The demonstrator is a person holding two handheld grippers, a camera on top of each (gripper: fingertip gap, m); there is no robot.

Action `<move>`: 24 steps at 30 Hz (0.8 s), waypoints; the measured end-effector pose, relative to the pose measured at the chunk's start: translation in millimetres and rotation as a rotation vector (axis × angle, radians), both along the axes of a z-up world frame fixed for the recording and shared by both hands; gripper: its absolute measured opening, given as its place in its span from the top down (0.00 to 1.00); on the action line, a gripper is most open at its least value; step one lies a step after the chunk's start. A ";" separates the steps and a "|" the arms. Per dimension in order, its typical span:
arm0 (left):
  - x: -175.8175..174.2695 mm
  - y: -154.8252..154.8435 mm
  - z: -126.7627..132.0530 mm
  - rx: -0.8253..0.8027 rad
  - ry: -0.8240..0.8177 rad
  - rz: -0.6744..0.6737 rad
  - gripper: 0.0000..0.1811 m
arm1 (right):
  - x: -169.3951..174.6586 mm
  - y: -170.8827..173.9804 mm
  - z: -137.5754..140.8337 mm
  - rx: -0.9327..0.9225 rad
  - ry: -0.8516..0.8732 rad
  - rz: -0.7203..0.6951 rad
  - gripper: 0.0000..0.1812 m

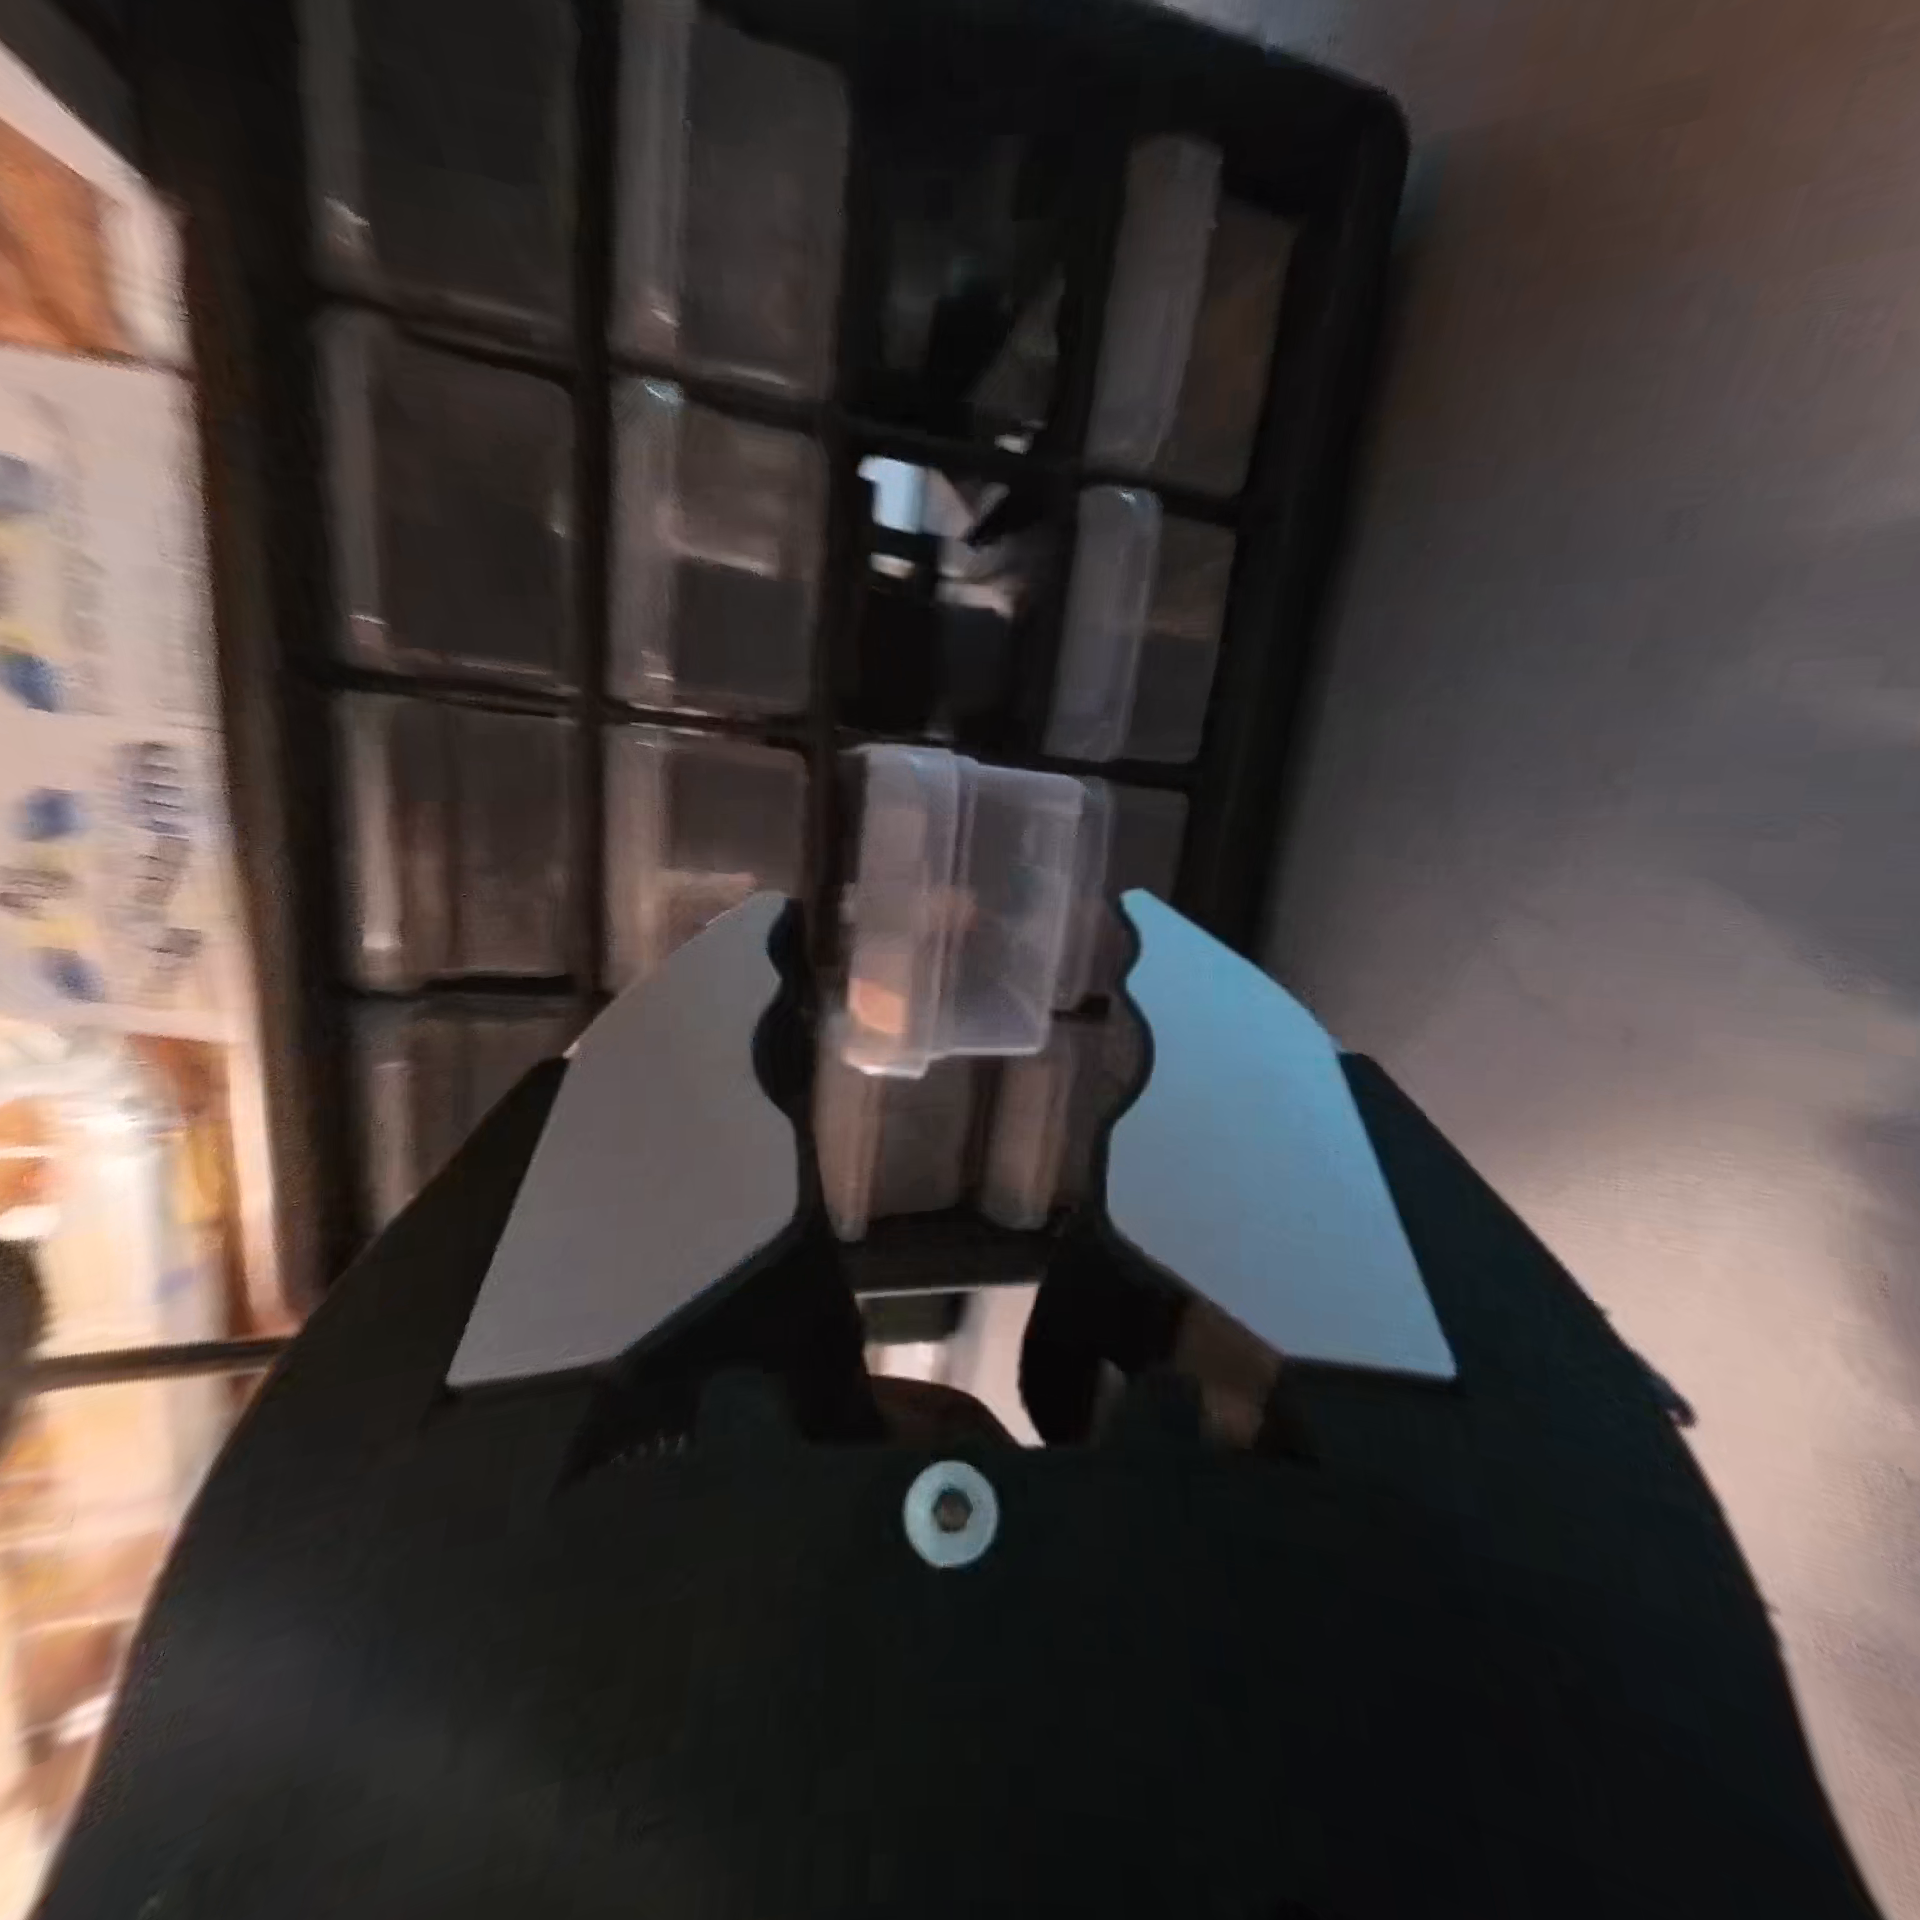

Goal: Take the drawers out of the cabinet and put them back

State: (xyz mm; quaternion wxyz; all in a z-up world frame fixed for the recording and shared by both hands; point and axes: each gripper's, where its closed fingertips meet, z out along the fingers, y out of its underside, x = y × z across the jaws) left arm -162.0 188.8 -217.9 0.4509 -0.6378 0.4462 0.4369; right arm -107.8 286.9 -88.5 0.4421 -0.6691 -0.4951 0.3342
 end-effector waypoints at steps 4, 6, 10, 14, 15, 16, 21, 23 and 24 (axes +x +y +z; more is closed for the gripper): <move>0.4 9.9 -3.1 -0.163 -0.153 0.003 0.71 | -0.1 -0.2 -0.2 0.006 -0.026 0.000 0.99; -1.0 10.7 -8.3 -0.270 -0.197 0.009 0.80 | -0.1 -0.2 -0.2 0.007 -0.033 0.003 0.99; 0.5 6.0 -12.2 -0.397 -0.229 0.008 0.85 | -0.1 -0.2 -0.1 0.004 -0.029 0.010 0.99; 8.7 -8.9 -12.7 -0.495 -0.305 0.002 0.88 | -0.1 -0.2 0.1 0.003 -0.021 0.014 0.99; 11.0 -13.3 -12.7 -0.522 -0.331 0.002 0.89 | -0.2 -0.3 0.0 0.004 -0.021 0.014 0.99; 13.5 -17.5 -12.2 -0.541 -0.345 0.000 0.89 | -0.1 -0.3 0.1 0.007 -0.023 0.012 0.99; 26.5 -41.9 -11.6 -0.609 -0.317 0.004 0.90 | -0.4 -0.3 0.1 0.014 -0.033 0.007 0.99; 31.6 -51.9 -10.9 -0.621 -0.311 0.003 0.90 | -0.3 -0.3 0.2 0.011 -0.036 0.006 0.99; 33.6 -57.2 -11.0 -0.625 -0.303 0.002 0.90 | -0.4 -0.4 0.2 0.013 -0.037 0.005 0.99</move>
